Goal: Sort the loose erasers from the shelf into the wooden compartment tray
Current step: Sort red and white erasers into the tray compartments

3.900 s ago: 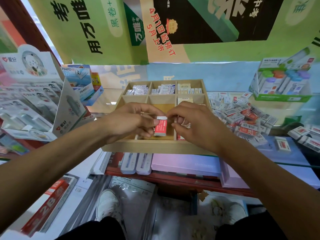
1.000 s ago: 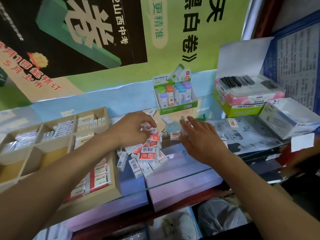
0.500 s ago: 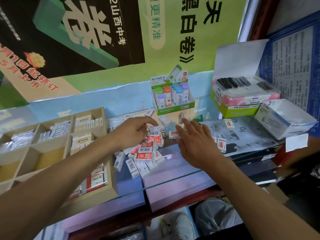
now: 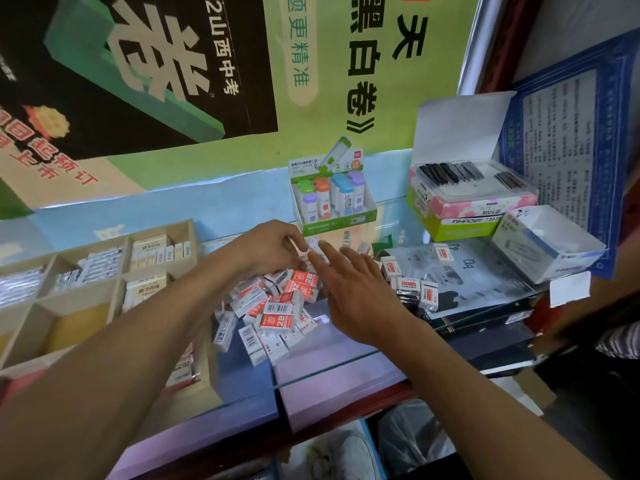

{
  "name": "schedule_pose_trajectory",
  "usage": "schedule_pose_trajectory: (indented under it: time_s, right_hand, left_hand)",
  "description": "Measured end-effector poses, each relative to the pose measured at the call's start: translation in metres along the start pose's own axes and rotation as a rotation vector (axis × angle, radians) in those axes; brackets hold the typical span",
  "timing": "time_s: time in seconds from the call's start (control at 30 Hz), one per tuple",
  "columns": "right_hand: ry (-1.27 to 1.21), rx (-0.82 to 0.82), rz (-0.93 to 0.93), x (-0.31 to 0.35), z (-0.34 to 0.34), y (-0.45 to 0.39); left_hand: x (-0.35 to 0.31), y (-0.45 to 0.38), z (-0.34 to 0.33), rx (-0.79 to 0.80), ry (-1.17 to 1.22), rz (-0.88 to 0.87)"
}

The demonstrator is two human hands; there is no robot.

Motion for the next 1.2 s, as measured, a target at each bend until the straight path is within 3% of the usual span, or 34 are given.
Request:
schedule_pose_trajectory:
  time_s: [0.1, 0.3, 0.53, 0.7, 0.83, 1.2]
  right_hand:
    - [0.04, 0.009, 0.001, -0.002, -0.003, -0.003]
    - [-0.003, -0.057, -0.03, -0.003, 0.002, -0.004]
    - [-0.106, -0.115, -0.121, -0.007, 0.013, -0.007]
    - [-0.172, -0.201, -0.146, -0.005, 0.02, -0.013]
    - [-0.228, -0.322, -0.16, -0.008, 0.031, -0.017]
    - [-0.45, -0.365, -0.212, -0.024, 0.039, -0.014]
  left_hand:
    - [0.007, 0.0, -0.003, 0.02, 0.059, 0.097]
    - [0.009, 0.004, 0.016, -0.117, 0.058, 0.078]
    - [0.026, -0.007, 0.062, -0.231, 0.137, 0.273]
    - [0.031, -0.008, 0.039, -0.013, -0.105, 0.184]
    - [0.029, -0.011, 0.028, -0.046, -0.169, 0.097]
    - [0.022, -0.001, 0.027, -0.118, -0.142, -0.063]
Point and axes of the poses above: each hand's wrist, its own y-axis away from the middle knuckle, its own z-axis out of the back of the hand, x = y × z, the point moved 7 cm from there along -y, towards the middle knuckle, and after that the axes turned 15 degrees about -x, right-handed, at the moved point
